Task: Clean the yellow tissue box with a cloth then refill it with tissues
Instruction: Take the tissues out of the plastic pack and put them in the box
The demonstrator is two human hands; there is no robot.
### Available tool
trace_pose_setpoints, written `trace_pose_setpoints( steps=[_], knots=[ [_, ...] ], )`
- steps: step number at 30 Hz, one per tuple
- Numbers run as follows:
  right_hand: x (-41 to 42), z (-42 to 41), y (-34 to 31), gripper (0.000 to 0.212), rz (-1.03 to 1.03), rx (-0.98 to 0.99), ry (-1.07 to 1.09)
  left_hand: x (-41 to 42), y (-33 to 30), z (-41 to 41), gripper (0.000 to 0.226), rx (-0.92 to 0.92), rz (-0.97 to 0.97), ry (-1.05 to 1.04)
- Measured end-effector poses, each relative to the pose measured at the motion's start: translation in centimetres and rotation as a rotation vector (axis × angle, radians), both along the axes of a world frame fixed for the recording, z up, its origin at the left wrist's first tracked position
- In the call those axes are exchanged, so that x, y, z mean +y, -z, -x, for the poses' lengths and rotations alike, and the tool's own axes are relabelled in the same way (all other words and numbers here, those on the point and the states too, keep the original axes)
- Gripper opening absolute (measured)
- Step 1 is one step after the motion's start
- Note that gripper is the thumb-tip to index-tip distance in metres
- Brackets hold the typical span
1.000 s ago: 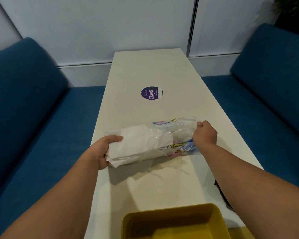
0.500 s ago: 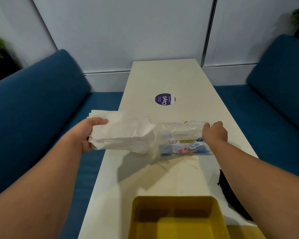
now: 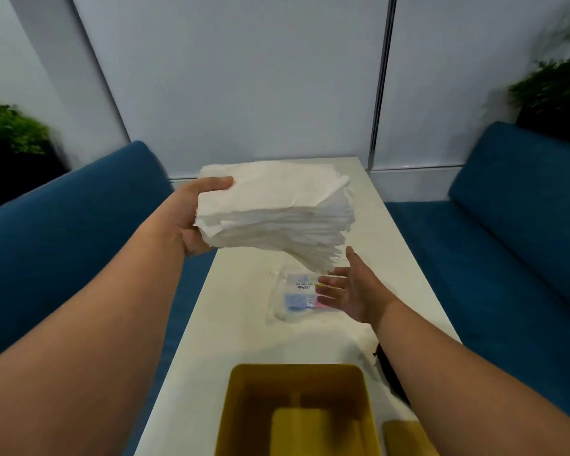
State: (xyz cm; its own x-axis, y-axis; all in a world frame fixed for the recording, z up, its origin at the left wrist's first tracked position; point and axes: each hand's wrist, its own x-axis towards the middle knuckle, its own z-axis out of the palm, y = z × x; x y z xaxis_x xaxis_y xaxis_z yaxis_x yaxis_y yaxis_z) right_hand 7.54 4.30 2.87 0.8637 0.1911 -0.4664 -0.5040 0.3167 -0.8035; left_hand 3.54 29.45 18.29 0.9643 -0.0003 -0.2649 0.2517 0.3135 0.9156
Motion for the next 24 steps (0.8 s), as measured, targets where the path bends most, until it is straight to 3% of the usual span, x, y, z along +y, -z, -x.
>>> trace_pose_setpoints(
  steps=[3,6,8,11,15,19,24],
  knots=[
    [-1.9,2.4,-2.1,0.089,-0.399,-0.029,-0.121,-1.7,1.1,1.4,0.036,0.031,0.021,0.059],
    [-4.2,4.6,-4.1,0.104,-0.488,-0.020,-0.211,-2.7,3.2,3.5,0.027,0.105,-0.030,0.076],
    [-5.2,6.3,-4.9,0.104,-0.365,-0.011,-0.284,-3.0,4.7,5.0,0.036,0.155,-0.079,0.078],
    [-5.5,8.6,-5.1,0.080,-0.077,-0.009,-0.311,-3.4,6.5,7.2,0.054,0.231,-0.170,0.101],
    [-4.6,10.8,-4.2,0.047,0.231,-0.029,-0.234,-3.9,8.0,9.8,0.053,0.308,-0.266,0.096],
    [-3.5,12.9,-2.1,0.034,0.406,-0.071,-0.236,-3.4,9.3,11.6,0.074,0.362,-0.372,0.061],
    [-2.1,14.6,-0.8,0.043,0.606,-0.173,-0.195,-4.0,10.6,12.8,0.045,0.402,-0.544,0.039]
  ],
)
